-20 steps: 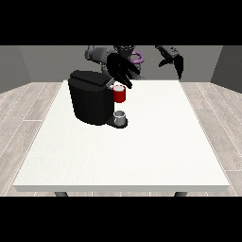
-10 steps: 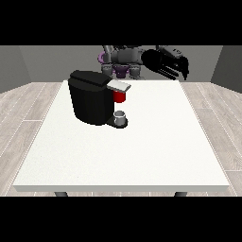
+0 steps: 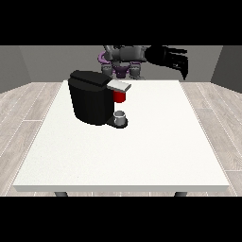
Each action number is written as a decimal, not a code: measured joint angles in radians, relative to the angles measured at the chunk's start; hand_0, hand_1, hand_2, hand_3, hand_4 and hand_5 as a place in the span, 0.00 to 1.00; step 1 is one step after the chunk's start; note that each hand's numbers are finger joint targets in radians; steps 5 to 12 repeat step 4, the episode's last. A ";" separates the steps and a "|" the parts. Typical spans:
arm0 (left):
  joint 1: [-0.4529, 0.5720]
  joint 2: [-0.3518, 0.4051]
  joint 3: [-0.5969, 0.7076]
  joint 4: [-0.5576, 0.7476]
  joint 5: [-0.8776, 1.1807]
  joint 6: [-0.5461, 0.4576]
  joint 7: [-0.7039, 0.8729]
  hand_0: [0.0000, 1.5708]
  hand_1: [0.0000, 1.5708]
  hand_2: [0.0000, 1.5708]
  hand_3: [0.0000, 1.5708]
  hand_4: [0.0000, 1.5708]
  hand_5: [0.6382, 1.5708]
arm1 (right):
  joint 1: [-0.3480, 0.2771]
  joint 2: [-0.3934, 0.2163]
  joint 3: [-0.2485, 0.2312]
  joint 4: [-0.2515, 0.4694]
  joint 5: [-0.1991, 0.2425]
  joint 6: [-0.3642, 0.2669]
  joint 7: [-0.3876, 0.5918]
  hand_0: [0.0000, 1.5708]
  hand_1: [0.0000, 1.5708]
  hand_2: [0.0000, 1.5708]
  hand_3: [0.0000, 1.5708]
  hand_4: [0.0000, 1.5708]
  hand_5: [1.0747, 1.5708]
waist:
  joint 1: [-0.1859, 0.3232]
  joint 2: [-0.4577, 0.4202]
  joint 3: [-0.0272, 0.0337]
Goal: Insert the coffee pod into the coffee machine and close the lid
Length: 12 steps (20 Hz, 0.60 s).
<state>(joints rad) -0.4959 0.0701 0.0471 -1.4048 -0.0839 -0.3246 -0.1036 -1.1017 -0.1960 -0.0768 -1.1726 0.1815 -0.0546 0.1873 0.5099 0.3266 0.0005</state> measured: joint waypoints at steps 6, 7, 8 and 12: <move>0.065 0.011 0.023 0.014 0.009 0.003 -0.011 0.00 0.00 0.00 0.00 0.17 1.00 | 0.070 0.083 0.055 -0.017 -0.012 0.014 -0.069 0.00 0.00 0.00 0.00 0.17 1.00 | -0.072 -0.069 -0.0006; 0.065 0.011 0.023 0.014 0.009 0.003 -0.011 0.00 0.00 0.00 0.00 0.17 1.00 | 0.070 0.083 0.055 -0.017 -0.012 0.014 -0.069 0.00 0.00 0.00 0.00 0.17 1.00 | -0.072 -0.069 -0.0006; 0.065 0.011 0.023 0.014 0.009 0.003 -0.011 0.00 0.00 0.00 0.00 0.17 1.00 | 0.070 0.083 0.055 -0.017 -0.012 0.014 -0.069 0.00 0.00 0.00 0.00 0.17 1.00 | -0.072 -0.069 -0.0006; 0.065 0.011 0.023 0.014 0.009 0.003 -0.011 0.00 0.00 0.00 0.00 0.17 1.00 | 0.070 0.083 0.055 -0.017 -0.012 0.014 -0.069 0.00 0.00 0.00 0.00 0.17 1.00 | -0.072 -0.069 -0.0006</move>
